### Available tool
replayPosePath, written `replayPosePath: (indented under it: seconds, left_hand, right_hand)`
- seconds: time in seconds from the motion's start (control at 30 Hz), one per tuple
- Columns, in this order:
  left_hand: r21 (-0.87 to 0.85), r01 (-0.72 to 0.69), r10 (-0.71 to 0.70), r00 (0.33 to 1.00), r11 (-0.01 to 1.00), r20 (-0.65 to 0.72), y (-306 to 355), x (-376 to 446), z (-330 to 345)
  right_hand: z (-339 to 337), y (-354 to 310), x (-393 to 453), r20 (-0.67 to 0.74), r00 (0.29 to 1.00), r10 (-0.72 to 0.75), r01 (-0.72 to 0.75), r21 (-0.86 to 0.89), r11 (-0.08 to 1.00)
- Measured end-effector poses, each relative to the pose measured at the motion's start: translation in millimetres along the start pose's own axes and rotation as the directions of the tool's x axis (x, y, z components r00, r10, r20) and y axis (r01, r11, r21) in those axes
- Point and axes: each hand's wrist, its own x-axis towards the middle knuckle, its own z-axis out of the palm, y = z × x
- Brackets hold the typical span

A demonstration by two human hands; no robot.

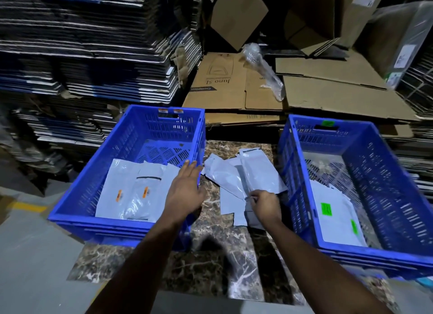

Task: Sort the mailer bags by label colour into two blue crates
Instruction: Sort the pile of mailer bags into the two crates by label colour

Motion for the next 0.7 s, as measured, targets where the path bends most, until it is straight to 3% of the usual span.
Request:
replayPosePath:
  seconds: [0.13, 0.27, 0.33, 0.37, 0.43, 0.47, 0.53, 0.6, 0.7]
  left_hand:
    - [0.027, -0.003, 0.004, 1.0, 1.0, -0.028, 3.2, -0.9, -2.6]
    - [0.017, -0.148, 0.149, 0.985, 0.989, -0.083, 12.2, -13.3, -10.5]
    - [-0.075, -0.217, 0.217, 0.976, 0.973, -0.005, 26.0, -27.1, -19.0]
    - [-0.232, -0.204, 0.216, 0.976, 0.951, 0.03, 36.5, -34.4, -22.6]
    - [-0.659, -0.068, 0.128, 0.991, 0.749, 0.043, 61.3, -48.7, -25.5]
    - [-0.784, -0.009, 0.066, 0.997, 0.62, 0.041, 72.8, -54.4, -25.9]
    - [-0.885, 0.048, -0.007, 0.999, 0.463, 0.05, 88.8, -62.1, -24.1]
    - [-0.928, 0.079, -0.026, 0.997, 0.364, 0.074, 99.2, -66.7, -22.7]
    - [-0.936, 0.098, -0.024, 0.995, 0.339, 0.096, 106.5, -68.7, -22.3]
  right_hand:
    - [-22.4, -5.7, -22.7, -0.115, 0.992, 0.059, -0.003, 0.435, 0.9]
    - [-56.4, -16.2, -63.2, 0.009, 0.998, -0.054, 0.028, 0.766, 0.642]
    - [-70.5, -18.7, -82.6, 0.027, 0.994, -0.101, 0.036, 0.818, 0.575]
    - [-75.4, -20.1, -90.2, 0.034, 0.993, -0.116, 0.035, 0.835, 0.549]
    - [-83.1, -23.6, -102.3, 0.03, 0.991, -0.127, 0.039, 0.861, 0.507]
    - [-86.1, -24.9, -107.0, 0.023, 0.991, -0.129, 0.042, 0.875, 0.482]
    - [-91.4, -26.4, -113.3, 0.014, 0.99, -0.138, 0.05, 0.892, 0.449]
    - [-95.1, -25.0, -116.8, 0.001, 0.988, -0.156, 0.079, 0.858, 0.508]
    - [-101.9, -22.5, -119.5, -0.001, 0.981, -0.193, 0.113, 0.815, 0.569]
